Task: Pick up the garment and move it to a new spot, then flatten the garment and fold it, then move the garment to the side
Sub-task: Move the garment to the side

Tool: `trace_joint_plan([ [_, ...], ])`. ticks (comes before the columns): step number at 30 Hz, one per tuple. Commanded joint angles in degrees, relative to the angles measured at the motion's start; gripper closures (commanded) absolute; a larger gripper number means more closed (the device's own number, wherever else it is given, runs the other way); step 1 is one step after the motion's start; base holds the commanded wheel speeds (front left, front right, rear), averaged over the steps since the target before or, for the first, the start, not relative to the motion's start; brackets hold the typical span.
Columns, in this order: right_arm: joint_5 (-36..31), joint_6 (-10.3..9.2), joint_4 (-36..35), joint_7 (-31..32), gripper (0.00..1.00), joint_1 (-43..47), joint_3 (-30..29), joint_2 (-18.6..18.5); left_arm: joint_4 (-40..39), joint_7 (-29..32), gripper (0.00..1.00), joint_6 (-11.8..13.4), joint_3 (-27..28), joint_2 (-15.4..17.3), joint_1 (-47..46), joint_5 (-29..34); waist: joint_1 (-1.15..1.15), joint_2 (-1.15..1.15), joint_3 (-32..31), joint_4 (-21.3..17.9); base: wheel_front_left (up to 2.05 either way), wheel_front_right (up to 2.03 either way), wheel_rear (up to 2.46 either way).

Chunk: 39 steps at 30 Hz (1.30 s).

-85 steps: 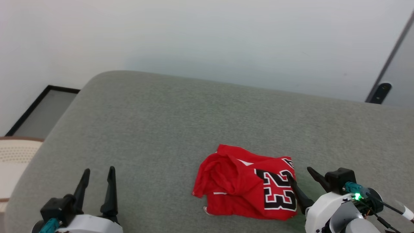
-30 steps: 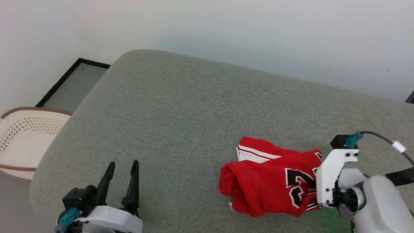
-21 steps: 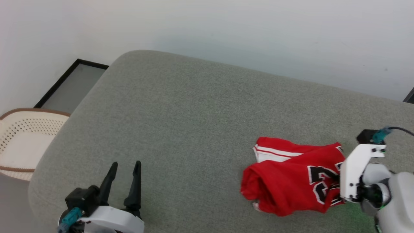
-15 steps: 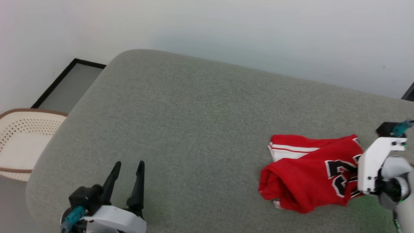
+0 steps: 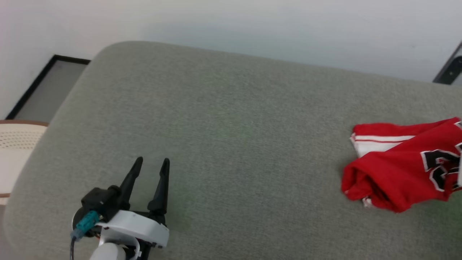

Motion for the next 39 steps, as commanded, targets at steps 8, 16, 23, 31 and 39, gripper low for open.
trace_joint_plan([
  [8,-0.5,-0.07,1.84,-2.18,1.0,-3.19,0.47,-6.68,-1.21,-0.01,0.0,-0.11,-0.61,0.98,-2.74,0.25,0.0,0.0,5.78,-5.04,0.0,0.0,0.0],
  [16,-1.6,-0.07,3.85,-3.83,1.0,-6.53,1.18,-12.08,-2.44,-0.01,0.0,-0.11,-1.98,2.03,-5.49,0.25,0.0,0.0,9.6,-7.76,0.0,0.0,0.0],
  [23,-1.82,-0.07,3.47,-3.43,1.0,-9.34,2.91,-15.11,-3.23,-0.01,0.0,-0.11,-2.38,2.95,-7.24,0.53,0.0,0.0,12.31,-10.6,0.0,0.0,0.0],
  [31,-2.48,-0.07,1.18,-1.99,1.0,-10.68,3.52,-18.16,-4.28,-0.01,0.0,-0.11,-2.52,3.83,-8.24,1.11,0.0,0.0,14.88,-13.46,0.0,0.0,0.0],
  [39,-4.01,-0.07,-1.76,-0.38,1.0,-10.35,3.65,-20.16,-4.87,-0.01,0.0,-0.11,-3.02,4.64,-9.55,1.47,0.0,0.0,17.72,-15.35,0.0,0.0,0.0],
])
